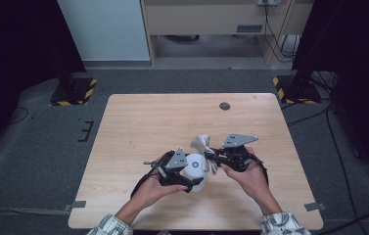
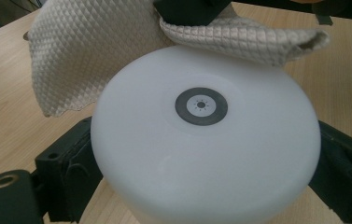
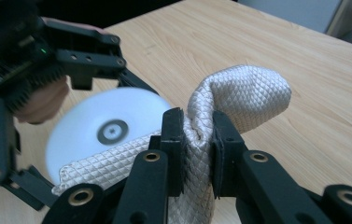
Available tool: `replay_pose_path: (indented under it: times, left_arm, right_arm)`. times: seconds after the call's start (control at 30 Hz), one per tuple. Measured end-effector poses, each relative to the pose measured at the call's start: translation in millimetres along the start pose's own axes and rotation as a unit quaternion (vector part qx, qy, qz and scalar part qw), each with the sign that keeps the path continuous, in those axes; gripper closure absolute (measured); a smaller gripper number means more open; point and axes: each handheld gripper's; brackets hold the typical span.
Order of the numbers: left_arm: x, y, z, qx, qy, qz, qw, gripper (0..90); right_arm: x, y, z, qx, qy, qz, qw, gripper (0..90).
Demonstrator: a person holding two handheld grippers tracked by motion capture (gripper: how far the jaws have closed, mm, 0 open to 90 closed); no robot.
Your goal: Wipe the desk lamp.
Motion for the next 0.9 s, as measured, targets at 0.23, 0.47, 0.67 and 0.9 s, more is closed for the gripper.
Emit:
replay_pose_path:
  times: [0.23,0.47,0.67,0.9]
  left_arm:
    - [0.3,0.1,0.0,0.0,0.0,0.0,1.0,7.6]
    - [0.3,0.0,0.2,0.001,0.001,0.0,1.0,7.6]
    - [0.4,0.0,0.1,0.001,0.001,0.0,1.0,7.6]
    - [0.4,0.0,0.3,0.001,0.002,0.0,1.0,7.5]
  right_arm:
    - [2.7,-14.2,5.1,0.008,0.001,-0.015,0.9999,78.2]
    - [17.6,-34.6,11.4,0.031,0.02,-0.04,0.9985,78.2]
    - [21.1,-46.1,8.7,0.017,0.022,-0.065,0.9975,78.2]
    - [21.4,-61.9,1.0,0.004,0.026,-0.096,0.9951,78.3]
Point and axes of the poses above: each handheld gripper's, and its own axes: x roughly forward along the jaws, y roughly out of its top, z roughly to its right, and after that the axes turned 5 degrees about -y, right-handed
